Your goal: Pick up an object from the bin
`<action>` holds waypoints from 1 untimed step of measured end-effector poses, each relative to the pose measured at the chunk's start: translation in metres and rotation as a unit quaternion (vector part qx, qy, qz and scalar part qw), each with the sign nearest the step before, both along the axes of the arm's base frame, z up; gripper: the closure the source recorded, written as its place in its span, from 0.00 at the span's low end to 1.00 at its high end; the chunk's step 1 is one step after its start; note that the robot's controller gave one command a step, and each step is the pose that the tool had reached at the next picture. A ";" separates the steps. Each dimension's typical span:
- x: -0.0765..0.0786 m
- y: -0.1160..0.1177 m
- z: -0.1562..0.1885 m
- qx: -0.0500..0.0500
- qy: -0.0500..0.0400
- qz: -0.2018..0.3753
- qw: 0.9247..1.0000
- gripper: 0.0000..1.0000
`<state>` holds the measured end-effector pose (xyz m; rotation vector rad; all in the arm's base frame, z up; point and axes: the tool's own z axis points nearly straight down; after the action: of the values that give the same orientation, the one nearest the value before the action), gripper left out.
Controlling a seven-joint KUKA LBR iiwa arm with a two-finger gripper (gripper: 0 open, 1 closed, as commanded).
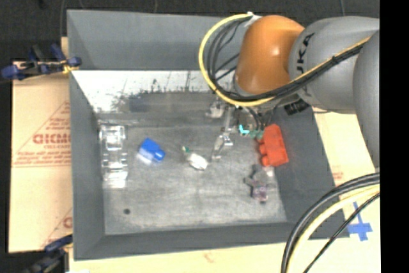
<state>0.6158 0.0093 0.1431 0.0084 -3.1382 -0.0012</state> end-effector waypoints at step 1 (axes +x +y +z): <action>0.016 0.024 -0.021 0.000 -0.005 0.017 1.000 0.00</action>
Offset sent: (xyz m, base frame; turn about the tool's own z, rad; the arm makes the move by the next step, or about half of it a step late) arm 0.0307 0.0562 -0.0596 -0.0697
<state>0.6315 0.0330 0.1221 0.0616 -3.1472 -0.0017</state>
